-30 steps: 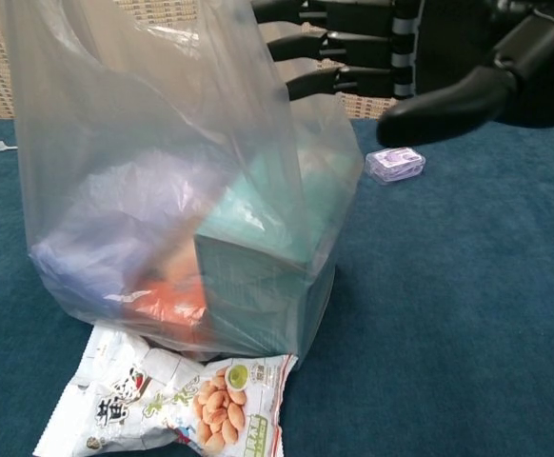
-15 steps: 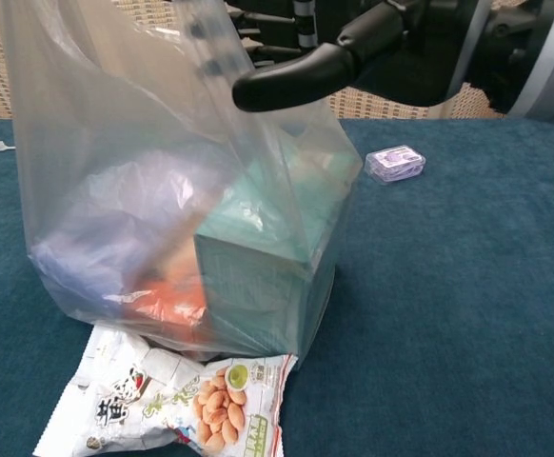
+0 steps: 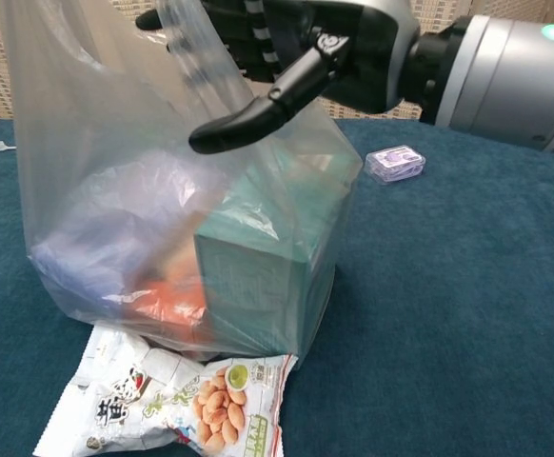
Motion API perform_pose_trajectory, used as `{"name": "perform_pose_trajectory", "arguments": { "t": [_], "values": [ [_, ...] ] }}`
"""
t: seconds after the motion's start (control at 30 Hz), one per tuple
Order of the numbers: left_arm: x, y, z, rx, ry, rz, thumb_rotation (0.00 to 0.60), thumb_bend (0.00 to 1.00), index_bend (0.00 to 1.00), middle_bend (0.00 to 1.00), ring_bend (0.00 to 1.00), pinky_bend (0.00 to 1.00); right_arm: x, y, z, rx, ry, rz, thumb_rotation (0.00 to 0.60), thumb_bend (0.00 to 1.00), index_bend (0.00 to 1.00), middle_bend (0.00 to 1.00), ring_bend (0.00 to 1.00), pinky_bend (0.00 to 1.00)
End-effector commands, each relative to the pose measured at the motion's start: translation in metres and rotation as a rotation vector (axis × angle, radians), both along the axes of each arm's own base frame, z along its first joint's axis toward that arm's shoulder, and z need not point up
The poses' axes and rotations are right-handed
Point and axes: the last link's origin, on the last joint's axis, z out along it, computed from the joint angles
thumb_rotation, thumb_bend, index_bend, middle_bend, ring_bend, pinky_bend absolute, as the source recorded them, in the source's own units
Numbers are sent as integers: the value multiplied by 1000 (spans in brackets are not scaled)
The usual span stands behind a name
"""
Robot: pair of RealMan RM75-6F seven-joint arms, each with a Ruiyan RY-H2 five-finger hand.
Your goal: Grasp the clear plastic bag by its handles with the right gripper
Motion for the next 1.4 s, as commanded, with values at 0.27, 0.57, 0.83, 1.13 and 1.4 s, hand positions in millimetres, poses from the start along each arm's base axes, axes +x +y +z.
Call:
{"name": "perform_pose_trajectory", "arguments": {
  "t": [0.27, 0.57, 0.83, 1.13, 1.4],
  "values": [
    [1, -2, 1, 3, 8, 1, 600, 206, 346, 253, 207, 46, 16, -5, -13, 68, -26, -42, 600, 0, 0, 45, 0, 98],
    [5, -5, 3, 4, 18, -7, 600, 206, 346, 253, 207, 46, 41, -8, -20, 120, -137, -45, 600, 0, 0, 51, 0, 98],
    [10, -10, 2, -9, 30, -13, 600, 205, 344, 254, 207, 46, 49, -14, -28, 115, -160, -48, 600, 0, 0, 56, 0, 98],
    [34, -12, -1, -36, 37, -55, 600, 205, 335, 254, 206, 46, 53, -20, -33, 133, -197, -64, 600, 0, 0, 56, 0, 98],
    [55, -8, -5, -37, 64, -76, 600, 205, 329, 247, 200, 46, 54, -17, -30, 137, -221, -39, 600, 0, 0, 56, 0, 98]
  ]
}}
